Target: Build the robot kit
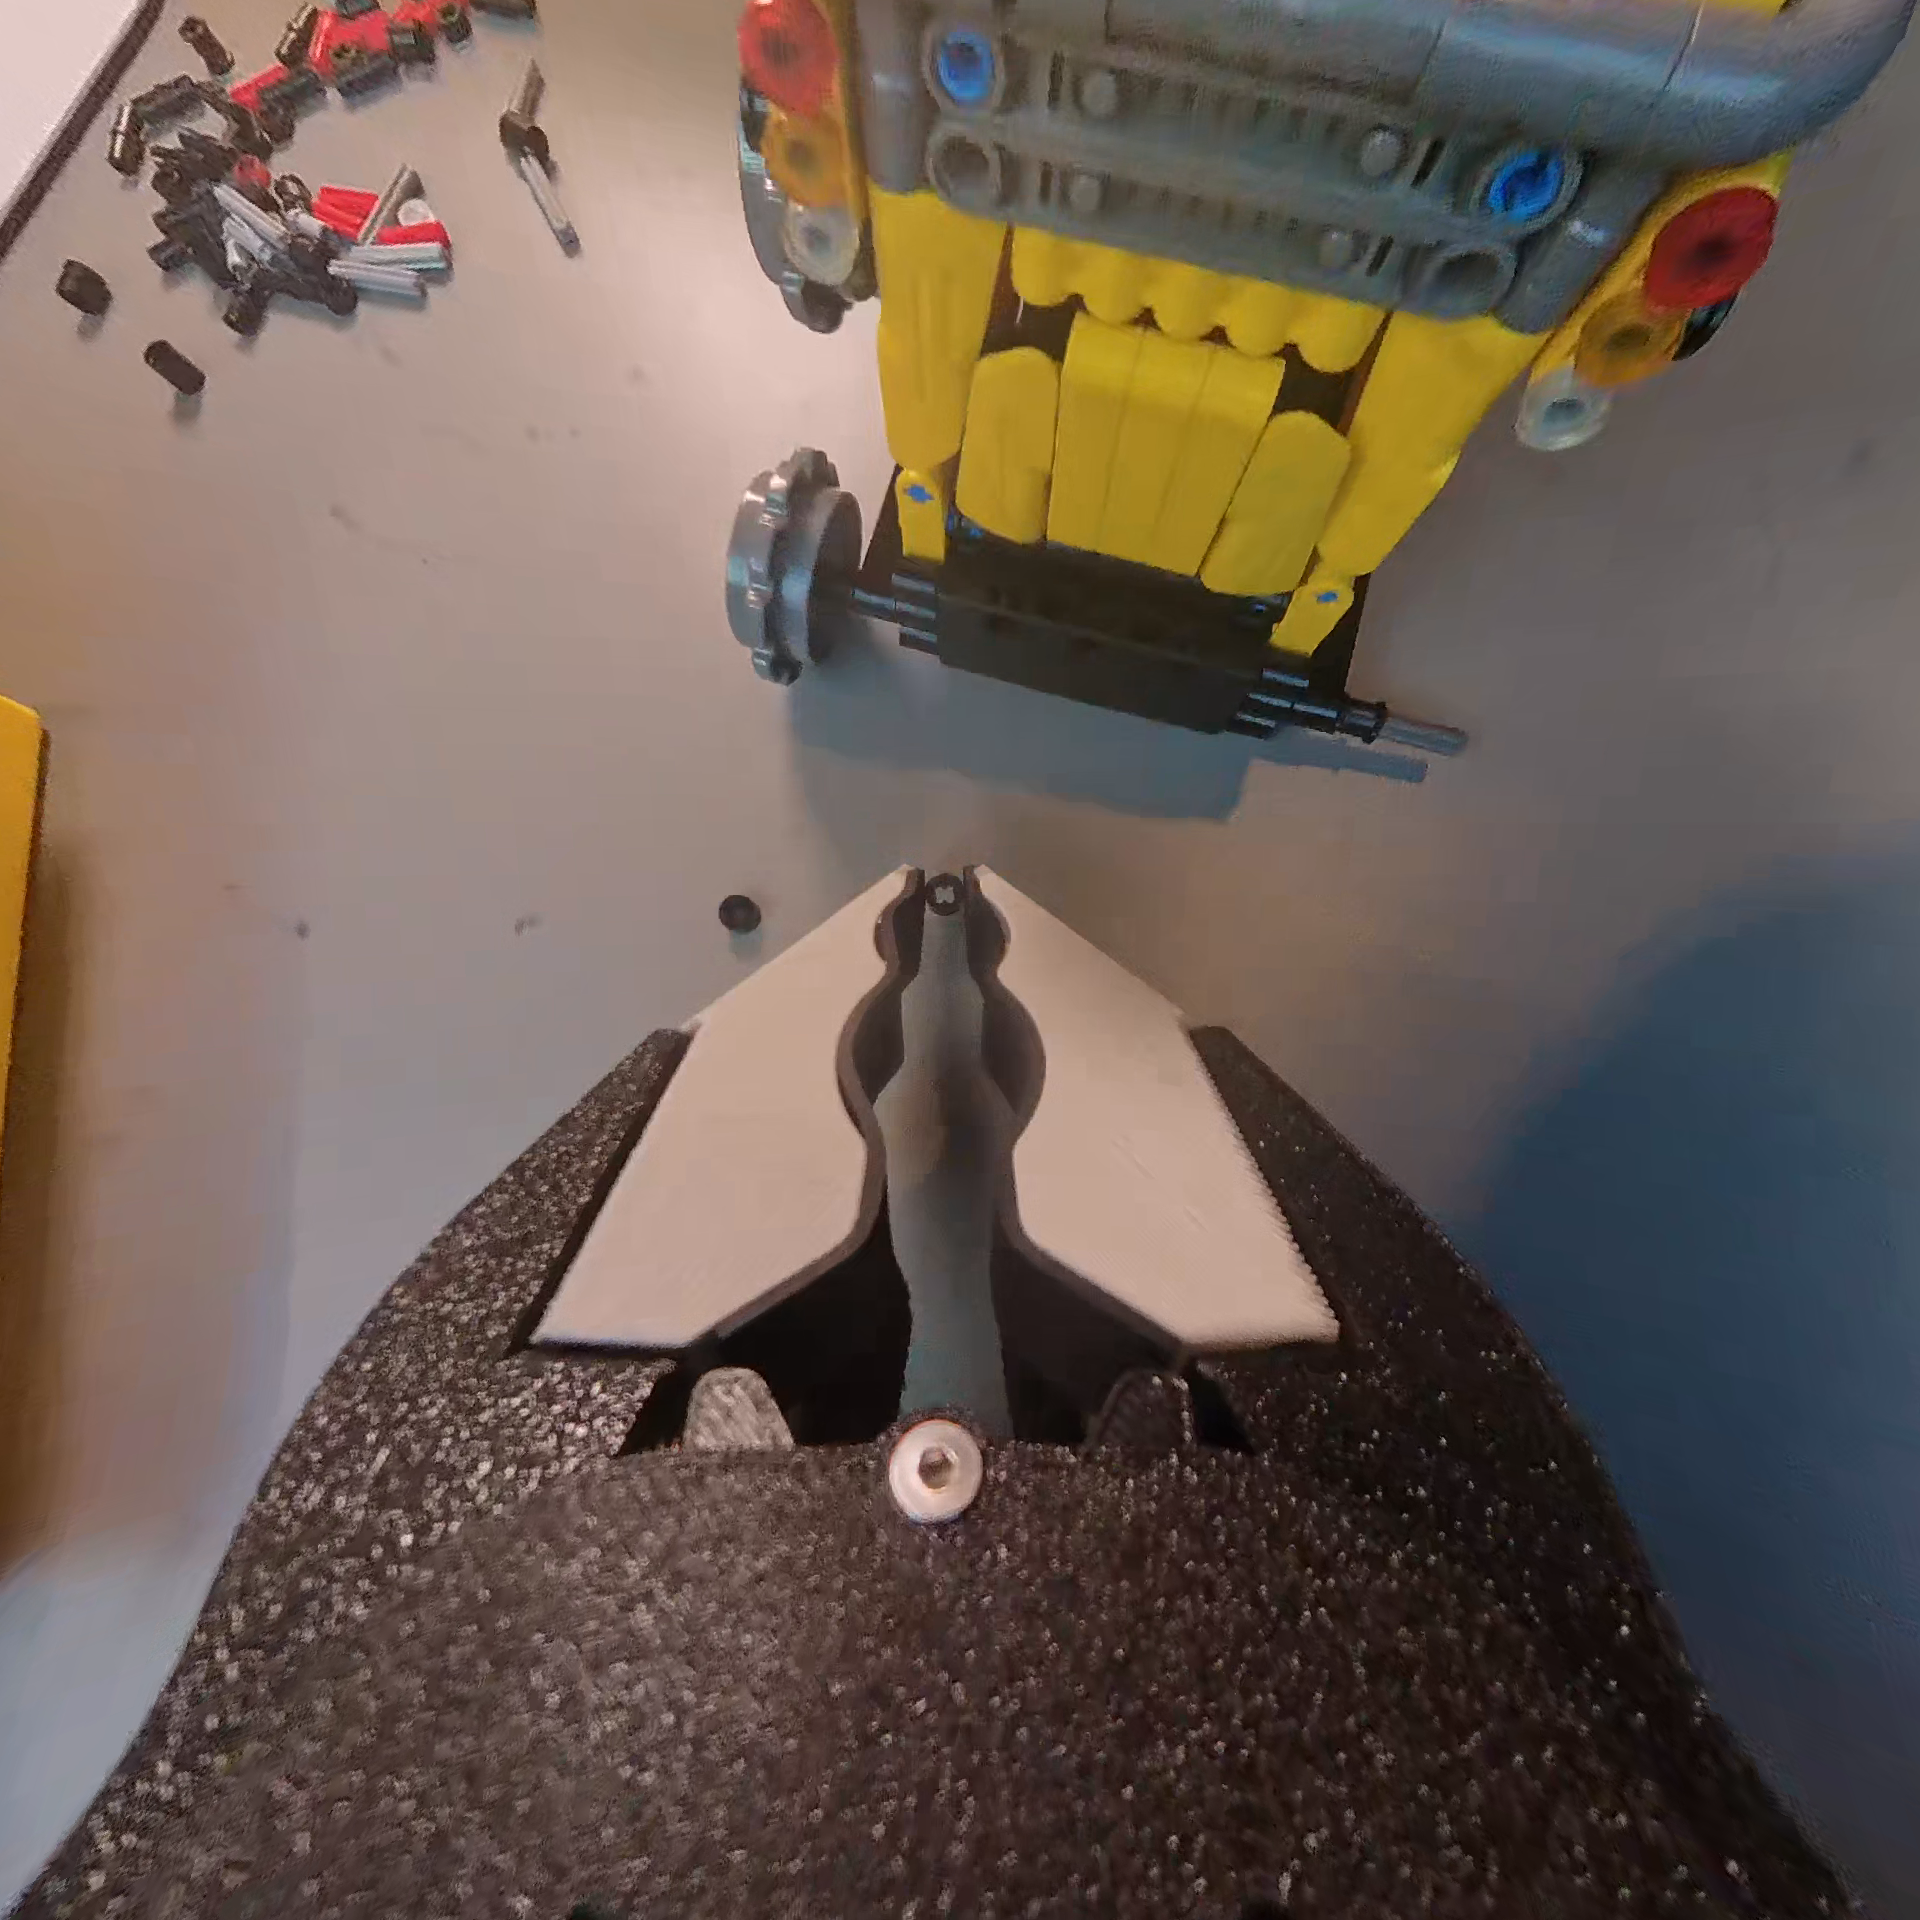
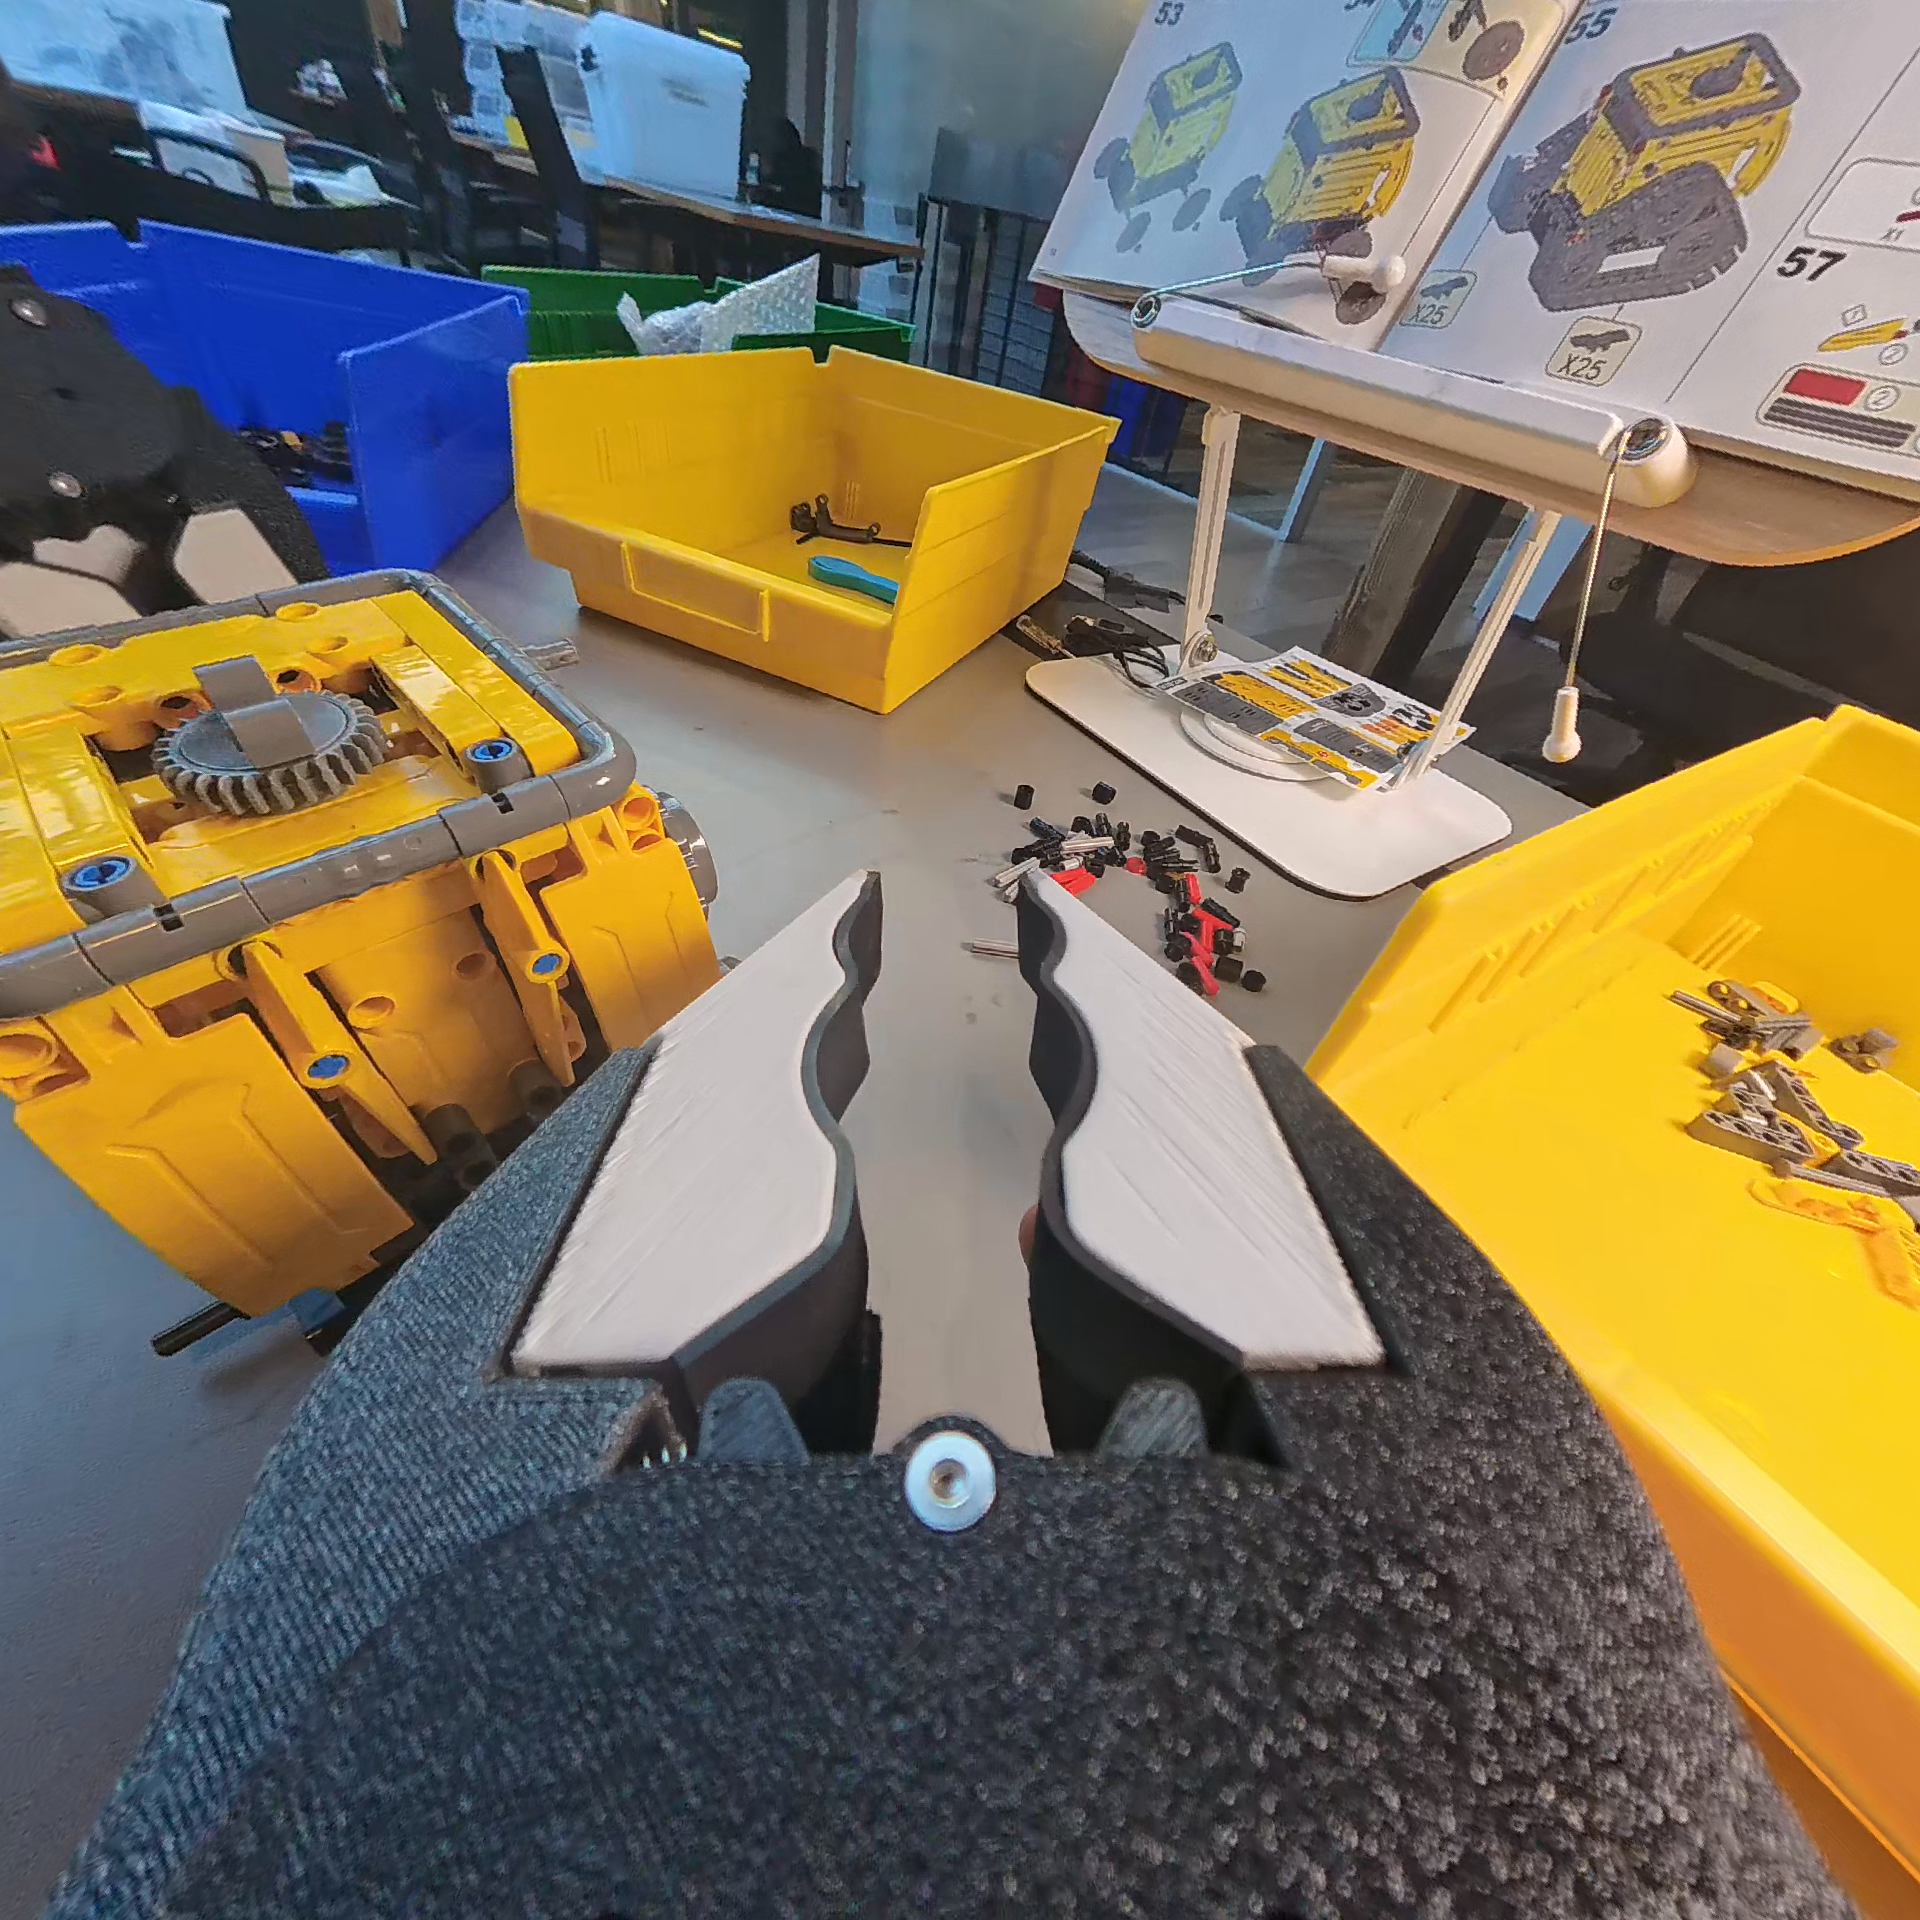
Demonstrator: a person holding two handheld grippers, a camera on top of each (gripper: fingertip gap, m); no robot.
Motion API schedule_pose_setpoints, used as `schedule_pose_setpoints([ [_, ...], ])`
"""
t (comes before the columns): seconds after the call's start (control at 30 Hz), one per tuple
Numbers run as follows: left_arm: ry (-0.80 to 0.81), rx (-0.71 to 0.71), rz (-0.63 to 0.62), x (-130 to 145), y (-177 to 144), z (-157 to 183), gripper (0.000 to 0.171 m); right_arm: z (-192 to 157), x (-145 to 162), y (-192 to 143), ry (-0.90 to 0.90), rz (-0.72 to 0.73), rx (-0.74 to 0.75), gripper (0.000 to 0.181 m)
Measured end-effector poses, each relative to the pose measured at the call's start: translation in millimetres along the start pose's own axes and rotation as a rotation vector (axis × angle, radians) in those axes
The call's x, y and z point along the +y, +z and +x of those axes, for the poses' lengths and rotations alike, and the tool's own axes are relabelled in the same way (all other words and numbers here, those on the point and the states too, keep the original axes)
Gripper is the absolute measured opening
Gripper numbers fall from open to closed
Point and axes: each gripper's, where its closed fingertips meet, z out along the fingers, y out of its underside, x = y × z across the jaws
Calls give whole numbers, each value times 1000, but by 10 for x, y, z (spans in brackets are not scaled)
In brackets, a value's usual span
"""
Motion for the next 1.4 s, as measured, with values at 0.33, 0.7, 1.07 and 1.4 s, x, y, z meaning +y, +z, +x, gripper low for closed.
schedule_pose_setpoints([
  [0.33, -56, -30, 33, -7, -95, -84, 25, -17, 4, 4, -19, -4, 2, 26],
  [0.7, -375, -634, -18, 693, -2433, -1342, 35, -65, -14, -83, -25, 0, -23, 26],
  [1.07, -773, -354, -598, 2647, -2443, -2250, 36, -164, -249, -339, -15, 65, -39, 30],
  [1.4, -799, -259, -739, 2900, -2379, -2240, 32, -252, -146, -934, 31, 56, -37, 37],
])
